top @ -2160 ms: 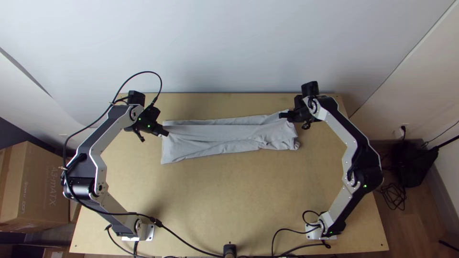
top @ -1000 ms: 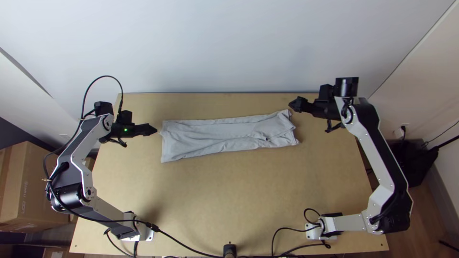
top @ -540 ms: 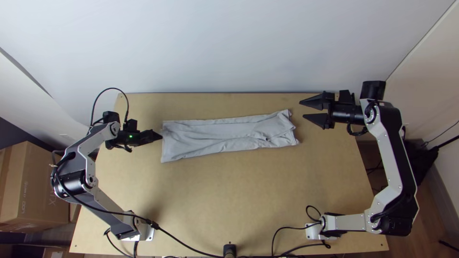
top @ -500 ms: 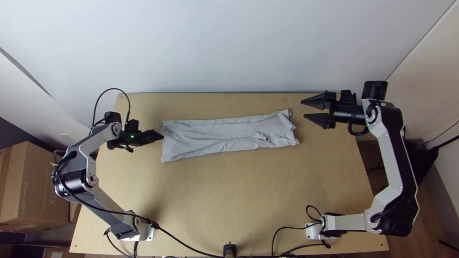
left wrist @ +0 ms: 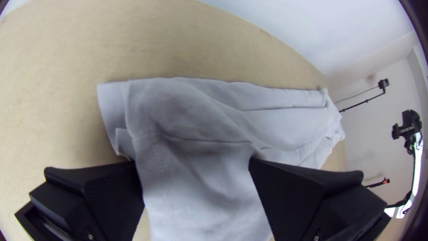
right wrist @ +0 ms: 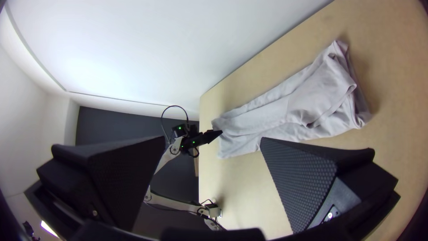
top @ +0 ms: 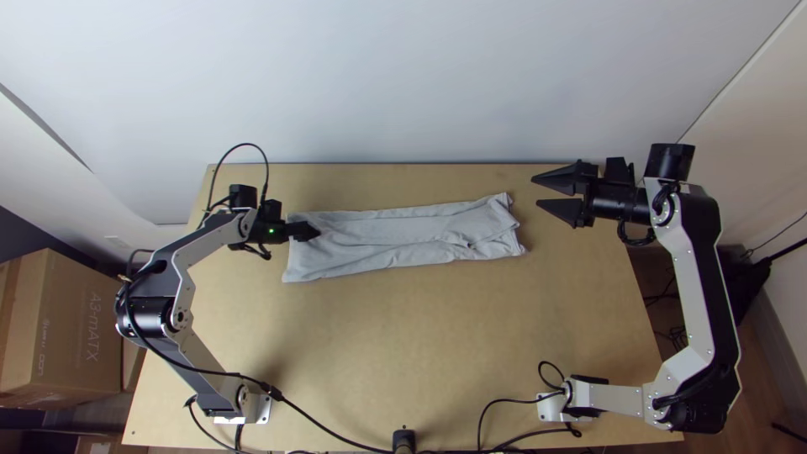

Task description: Fold the t-shirt

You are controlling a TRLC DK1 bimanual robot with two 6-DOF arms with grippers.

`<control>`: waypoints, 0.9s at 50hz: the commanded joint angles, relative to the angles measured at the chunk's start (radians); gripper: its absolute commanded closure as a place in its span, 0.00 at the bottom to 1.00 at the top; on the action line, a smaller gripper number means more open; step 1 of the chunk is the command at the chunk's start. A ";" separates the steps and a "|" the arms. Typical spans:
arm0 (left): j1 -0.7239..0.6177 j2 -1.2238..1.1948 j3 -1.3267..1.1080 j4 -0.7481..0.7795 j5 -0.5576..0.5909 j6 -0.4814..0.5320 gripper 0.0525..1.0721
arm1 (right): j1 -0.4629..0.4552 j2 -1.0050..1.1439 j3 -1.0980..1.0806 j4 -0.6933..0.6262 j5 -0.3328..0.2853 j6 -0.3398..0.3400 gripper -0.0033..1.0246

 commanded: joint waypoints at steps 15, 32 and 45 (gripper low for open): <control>-0.037 -0.093 -0.124 -0.046 -0.142 -0.052 0.98 | 0.017 -0.082 -0.027 -0.015 0.032 0.020 0.05; 0.368 -0.240 -0.082 -0.310 -0.206 0.302 0.98 | 0.071 -0.145 -0.139 -0.015 0.238 -0.068 0.05; 0.563 -0.341 0.010 -0.384 -0.355 0.498 0.98 | 0.115 -0.157 -0.166 -0.015 0.368 -0.136 0.05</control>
